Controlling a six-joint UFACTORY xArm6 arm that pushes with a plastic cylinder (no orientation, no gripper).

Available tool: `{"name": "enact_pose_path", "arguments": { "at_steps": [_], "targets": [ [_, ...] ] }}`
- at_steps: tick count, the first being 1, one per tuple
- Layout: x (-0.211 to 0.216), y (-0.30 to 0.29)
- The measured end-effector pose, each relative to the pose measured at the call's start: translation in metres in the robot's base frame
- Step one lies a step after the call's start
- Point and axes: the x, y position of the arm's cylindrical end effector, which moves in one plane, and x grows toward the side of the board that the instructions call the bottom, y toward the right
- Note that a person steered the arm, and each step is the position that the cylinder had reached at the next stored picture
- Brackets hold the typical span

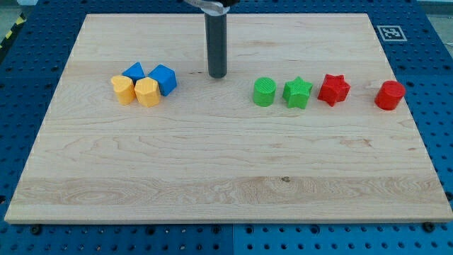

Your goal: Move the green star close to red star

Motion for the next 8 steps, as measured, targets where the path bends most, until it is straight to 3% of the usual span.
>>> {"name": "enact_pose_path", "arguments": {
  "at_steps": [4, 7, 8],
  "targets": [
    [0.010, -0.088],
    [0.001, -0.080],
    [-0.010, -0.044]
  ]
}}
